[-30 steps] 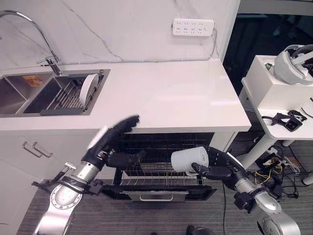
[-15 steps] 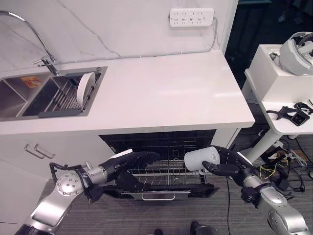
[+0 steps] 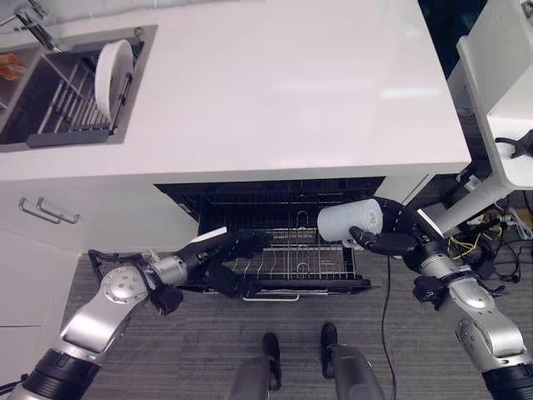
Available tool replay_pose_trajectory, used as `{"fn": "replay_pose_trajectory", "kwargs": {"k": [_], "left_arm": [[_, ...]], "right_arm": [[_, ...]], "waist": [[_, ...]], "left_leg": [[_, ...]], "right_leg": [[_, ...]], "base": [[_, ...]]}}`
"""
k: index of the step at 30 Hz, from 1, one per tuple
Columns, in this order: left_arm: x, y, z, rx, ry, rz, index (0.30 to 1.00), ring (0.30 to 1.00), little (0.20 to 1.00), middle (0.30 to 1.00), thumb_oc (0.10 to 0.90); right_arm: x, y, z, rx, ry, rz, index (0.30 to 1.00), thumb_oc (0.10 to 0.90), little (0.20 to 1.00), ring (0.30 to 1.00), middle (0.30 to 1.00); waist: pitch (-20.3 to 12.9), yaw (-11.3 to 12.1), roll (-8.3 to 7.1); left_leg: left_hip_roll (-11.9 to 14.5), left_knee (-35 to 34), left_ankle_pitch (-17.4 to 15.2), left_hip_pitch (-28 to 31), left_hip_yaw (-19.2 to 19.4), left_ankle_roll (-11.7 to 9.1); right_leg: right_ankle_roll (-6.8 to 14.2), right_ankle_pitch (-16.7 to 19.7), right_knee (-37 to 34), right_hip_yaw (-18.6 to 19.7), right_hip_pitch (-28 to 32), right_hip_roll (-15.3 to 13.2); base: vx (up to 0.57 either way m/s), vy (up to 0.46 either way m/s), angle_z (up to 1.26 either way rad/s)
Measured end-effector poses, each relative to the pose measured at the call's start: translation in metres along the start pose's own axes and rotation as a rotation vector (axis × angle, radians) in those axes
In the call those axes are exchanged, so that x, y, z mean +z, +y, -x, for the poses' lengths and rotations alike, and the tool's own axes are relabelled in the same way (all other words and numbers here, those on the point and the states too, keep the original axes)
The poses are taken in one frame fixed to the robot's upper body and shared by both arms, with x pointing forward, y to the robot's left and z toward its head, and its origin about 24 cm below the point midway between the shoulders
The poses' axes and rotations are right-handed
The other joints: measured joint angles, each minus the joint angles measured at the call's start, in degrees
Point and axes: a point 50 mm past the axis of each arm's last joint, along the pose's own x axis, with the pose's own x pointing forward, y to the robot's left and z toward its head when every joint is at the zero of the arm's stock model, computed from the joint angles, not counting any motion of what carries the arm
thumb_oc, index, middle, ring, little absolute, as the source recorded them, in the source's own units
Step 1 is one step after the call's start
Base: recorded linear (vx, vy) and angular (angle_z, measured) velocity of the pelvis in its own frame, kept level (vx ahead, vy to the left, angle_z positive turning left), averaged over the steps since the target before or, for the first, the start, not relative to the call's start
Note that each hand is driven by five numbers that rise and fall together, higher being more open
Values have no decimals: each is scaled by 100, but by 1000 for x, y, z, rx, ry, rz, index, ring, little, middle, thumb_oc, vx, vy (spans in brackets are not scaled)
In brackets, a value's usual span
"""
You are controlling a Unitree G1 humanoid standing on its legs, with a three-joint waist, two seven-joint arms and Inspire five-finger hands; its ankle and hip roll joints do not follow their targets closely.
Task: Place the dishes in the dishwasher.
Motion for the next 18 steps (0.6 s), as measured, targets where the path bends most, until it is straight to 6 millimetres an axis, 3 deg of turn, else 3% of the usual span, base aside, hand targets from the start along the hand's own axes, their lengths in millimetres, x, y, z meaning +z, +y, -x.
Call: {"fn": "replay_pose_trajectory", "kwargs": {"k": [3, 7, 12, 14, 18], "left_arm": [[-14, -2, -2, -22, 91, -42, 900, 900, 900, 900, 800], [-37, -14, -20, -118, 272, -132, 900, 900, 900, 900, 800], [-60, -28, -29, -227, 421, -252, 900, 900, 900, 900, 800], [-61, -30, -38, -280, 461, -306, 900, 900, 900, 900, 800], [-56, -39, -35, -440, 525, -380, 900, 900, 900, 900, 800]], "right_arm": [[2, 0, -1, 6, -6, 4, 300, 400, 300, 300, 300], [-8, 9, -4, 58, 36, 2, 300, 400, 300, 300, 300], [-12, 15, -4, 126, 68, 17, 300, 400, 300, 300, 300], [-13, 16, -6, 133, 75, 18, 300, 400, 300, 300, 300], [-9, 12, -12, 150, 90, 50, 300, 400, 300, 300, 300]], "waist": [[-6, -9, -6], [-220, 0, -83], [-443, -183, -119], [-479, -190, -107], [-517, -189, -96]], "left_leg": [[2, -2, 0, 40, 5, 1], [53, -9, -6, 147, 100, 6], [100, -30, -31, 296, 226, 4], [117, -35, -36, 350, 244, -2], [169, -29, -43, 349, 270, -15]], "right_leg": [[4, 2, -17, 2, 47, 3], [3, 3, -52, 12, 147, 45], [-18, 20, -88, 90, 235, 103], [-21, 21, -97, 106, 281, 119], [-40, 33, -119, 135, 277, 175]], "base": [[67, -30, -1], [51, -10, -5], [57, 17, -13], [39, 2, -9], [27, 5, -4]]}}
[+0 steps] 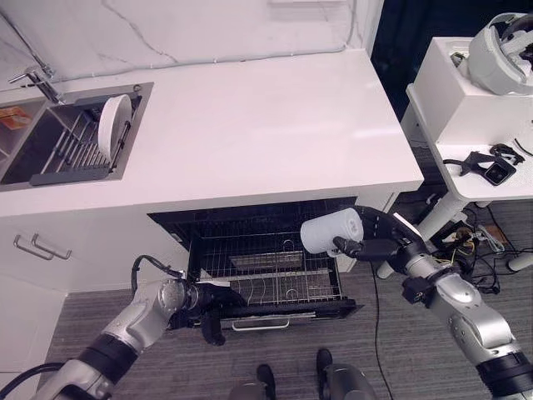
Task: Place the dishes in the dishwasher.
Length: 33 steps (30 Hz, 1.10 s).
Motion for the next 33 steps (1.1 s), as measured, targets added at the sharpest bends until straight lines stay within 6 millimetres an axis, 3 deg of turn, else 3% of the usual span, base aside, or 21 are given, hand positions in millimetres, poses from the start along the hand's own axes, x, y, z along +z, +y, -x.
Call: {"fn": "replay_pose_trajectory", "kwargs": {"k": [4, 8, 13, 16, 18, 21, 24, 26, 28, 30, 33], "left_arm": [[6, -18, -3, -147, 25, -89, 900, 900, 900, 900, 800], [16, -18, 0, -161, 60, -166, 900, 900, 900, 900, 800], [15, -20, -5, -177, 51, -113, 900, 900, 900, 900, 800], [-4, -24, -5, -125, -9, 66, 900, 900, 900, 900, 800], [-11, -26, 21, -19, -144, 254, 900, 900, 900, 900, 800], [5, 5, 60, 265, -418, 382, 900, 900, 900, 900, 800], [-15, 31, 93, 529, -445, 433, 900, 900, 900, 900, 800], [-28, 30, 103, 605, -520, 558, 900, 900, 900, 900, 800], [-28, 16, 91, 571, -592, 669, 900, 900, 900, 900, 800], [-11, -1, 67, 495, -724, 798, 900, 900, 900, 900, 800], [5, -10, 54, 404, -827, 877, 900, 900, 900, 900, 800]], "right_arm": [[4, 1, -6, 19, 17, 12, 300, 400, 300, 300, 300], [5, 2, -12, 39, 30, 18, 300, 400, 300, 300, 300], [2, 2, -11, 46, 57, 16, 300, 400, 300, 300, 300], [0, 0, -8, 43, 72, 28, 300, 400, 300, 300, 300], [-14, -9, 5, 2, 124, 56, 300, 400, 300, 300, 300], [-51, -18, 33, -58, 264, 78, 300, 400, 300, 300, 300], [-61, -21, 35, -72, 301, 80, 300, 400, 300, 300, 300], [-70, -30, 36, -131, 328, 69, 300, 400, 300, 300, 300], [-73, -30, 37, -144, 342, 107, 300, 400, 300, 300, 300], [-79, -24, 33, -137, 349, 84, 300, 400, 300, 300, 300], [-79, -15, 26, -113, 336, 92, 300, 400, 300, 300, 300]], "waist": [[-16, 2, 30], [-36, 9, 90], [-37, -16, 248], [-45, -44, 276], [-45, 99, 278], [-32, 450, 257], [-21, 520, 213], [-4, 563, 163], [14, 668, 117], [88, 751, -12], [148, 828, -164]], "left_leg": [[2, -11, 0, -1, 15, 0], [2, -39, -1, 2, 29, 0], [14, -97, -1, 66, 70, -1], [23, -141, -5, 161, 68, -9], [14, -169, -1, 175, 47, -14], [-33, -180, 21, 160, -143, -42], [-97, -129, 26, -3, -280, -49], [-97, -73, 29, -28, -350, -50], [-101, -78, 27, -26, -344, -47], [-106, -78, 28, -35, -351, -46], [-110, -76, 28, -45, -360, -46]], "right_leg": [[-3, -2, -21, 0, -1, 1], [-7, -6, -31, 6, -11, 3], [-10, -8, -38, 68, -9, 28], [-17, -23, -61, 56, 75, 39], [-14, -33, -60, 0, 106, 22], [18, -133, -6, -192, 191, -68], [69, -261, 148, -303, 68, -150], [16, -233, 172, -385, 65, -154], [18, -234, 165, -409, 61, -156], [19, -234, 144, -425, 77, -165], [19, -234, 134, -435, 79, -171]], "base": [[21, 25, 0], [19, 33, -1], [51, 4, -8], [64, -11, 1], [50, -39, 16], [20, -50, 39], [14, -36, 25], [2, -27, 17], [0, -21, 5], [-22, -20, 6], [-30, -29, 3]]}}
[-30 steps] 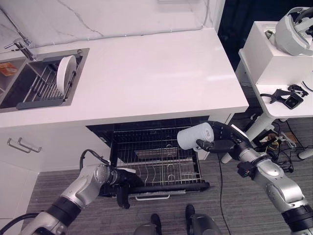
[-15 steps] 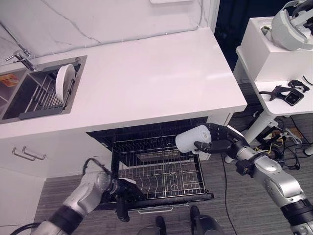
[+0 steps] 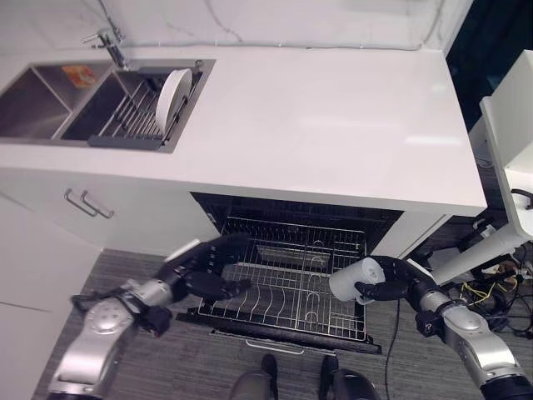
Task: Place the dishes in the dishwasher.
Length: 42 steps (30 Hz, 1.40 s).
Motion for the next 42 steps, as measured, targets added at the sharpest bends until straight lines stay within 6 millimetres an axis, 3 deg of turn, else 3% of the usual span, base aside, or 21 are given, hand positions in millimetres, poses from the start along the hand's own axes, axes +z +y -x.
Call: {"fn": "replay_pose_trajectory", "kwargs": {"k": [6, 13, 15, 22, 28, 29, 30, 42], "left_arm": [[10, -3, -4, 8, -120, 68, 900, 900, 900, 900, 800], [11, -3, -5, 0, -125, 65, 900, 900, 900, 900, 800], [12, -3, -5, -1, -123, 64, 900, 900, 900, 900, 800], [12, -3, -5, -2, -124, 64, 900, 900, 900, 900, 800], [13, -4, -6, -14, -128, 61, 900, 900, 900, 900, 800], [13, -4, -6, -16, -129, 60, 900, 900, 900, 900, 800], [15, -4, -7, -18, -134, 57, 900, 900, 900, 900, 800], [21, -4, -11, -29, -159, 38, 900, 900, 900, 900, 800]], "right_arm": [[-1, -4, -6, -31, 21, 80, 300, 400, 300, 300, 300], [-11, -10, -8, -32, 104, 255, 300, 400, 300, 300, 300], [-7, -9, -10, -21, 95, 347, 300, 400, 300, 300, 300], [4, -10, -14, -27, 71, 425, 300, 400, 300, 300, 300], [5, 1, -21, 48, 88, 552, 300, 400, 300, 300, 300], [3, 1, -21, 56, 101, 553, 519, 546, 519, 519, 519], [0, 2, -22, 63, 116, 555, 900, 800, 900, 900, 900], [3, -1, -25, 41, 119, 556, 900, 800, 900, 900, 900]], "waist": [[2, 40, -73], [17, 151, -108], [23, 156, -116], [35, 185, -134], [39, 207, -128], [44, 213, -125], [64, 244, -113], [150, 262, -91]], "left_leg": [[-3, 51, 0, -46, -99, -1], [-1, 79, 0, -92, -133, 0], [-3, 84, 0, -99, -138, 0], [-4, 79, -1, -105, -141, 1], [-4, 79, -1, -111, -145, 1], [-4, 79, -1, -113, -145, 1], [-4, 81, -1, -113, -148, 1], [-11, 87, -1, -81, -181, 1]], "right_leg": [[3, 4, -28, -103, 50, -7], [1, 5, -37, -130, 39, -7], [2, 6, -39, -136, 38, -11], [2, 5, -50, -145, 40, -12], [2, 5, -55, -153, 40, -13], [2, 5, -55, -154, 40, -13], [2, 5, -55, -159, 42, -14], [2, 5, -60, -184, 95, -18]], "base": [[-29, -30, 9], [-19, -9, 2], [-42, -5, 2], [-14, -2, 0], [-17, 0, 0], [-38, 1, 1], [-32, 4, 1], [0, 0, 0]]}}
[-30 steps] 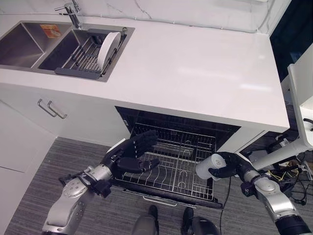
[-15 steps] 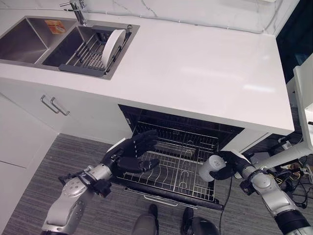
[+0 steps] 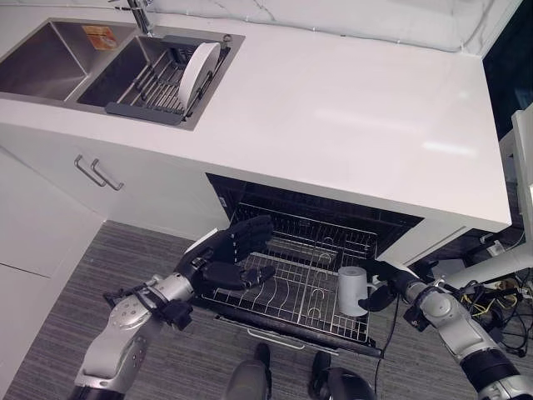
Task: Place the dishes in the dishwasher.
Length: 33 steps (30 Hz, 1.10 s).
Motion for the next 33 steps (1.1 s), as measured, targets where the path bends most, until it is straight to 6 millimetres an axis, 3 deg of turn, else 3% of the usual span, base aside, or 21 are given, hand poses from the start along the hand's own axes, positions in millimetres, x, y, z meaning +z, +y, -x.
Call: {"fn": "replay_pose_trajectory", "kwargs": {"k": [9, 12, 14, 19, 25, 30, 33], "left_arm": [[1, 0, 0, -3, -3, -3, 900, 900, 900, 900, 800], [5, -3, -1, -10, -21, -8, 900, 900, 900, 900, 800], [5, -7, -2, -10, -80, 86, 900, 900, 900, 900, 800], [4, -11, 4, 25, -136, 120, 900, 900, 900, 900, 800], [-3, -2, 24, 145, -164, 193, 900, 900, 900, 900, 800], [0, -3, 25, 137, -209, 244, 900, 900, 900, 900, 800], [-7, -9, 31, 155, -247, 327, 900, 900, 900, 900, 800]], "right_arm": [[13, -18, 6, -119, -60, -66, 900, 800, 900, 900, 900], [27, -32, 17, -198, -145, -124, 900, 800, 900, 900, 900], [36, -36, 36, -299, -264, -264, 900, 800, 900, 900, 900], [36, -30, 55, -322, -327, -320, 900, 800, 900, 900, 900], [8, -6, 72, -206, -283, -488, 900, 800, 900, 900, 900], [17, -17, 83, -246, -357, -504, 900, 800, 900, 900, 900], [29, -20, 88, -258, -438, -510, 900, 800, 900, 900, 900]], "waist": [[6, -207, 12], [28, -294, 49], [57, -341, 102], [56, -598, 101], [40, -841, 86], [3, -926, 79], [-413, -937, 64]], "left_leg": [[10, 0, 0, 24, 44, 0], [12, -6, -4, 49, 83, 5], [13, -49, -7, 136, 134, 8], [32, -100, -7, 215, 230, 9], [141, -120, -14, 324, 418, -11], [201, -107, -18, 399, 518, -37], [235, -299, -4, 624, 812, -130]], "right_leg": [[0, 0, -1, 31, 0, 9], [1, 0, 1, 59, 2, 13], [1, 0, 1, 122, 37, 21], [2, 0, 2, 210, 50, 45], [-29, 18, 13, 372, 49, 150], [-51, 29, 35, 489, 43, 209], [-90, -158, 271, 763, -79, 297]], "base": [[2, 2, -1], [30, 14, -5], [15, -1, -13], [-8, -31, -12], [-28, -91, -16], [-1, -125, -15], [39, 45, -41]]}}
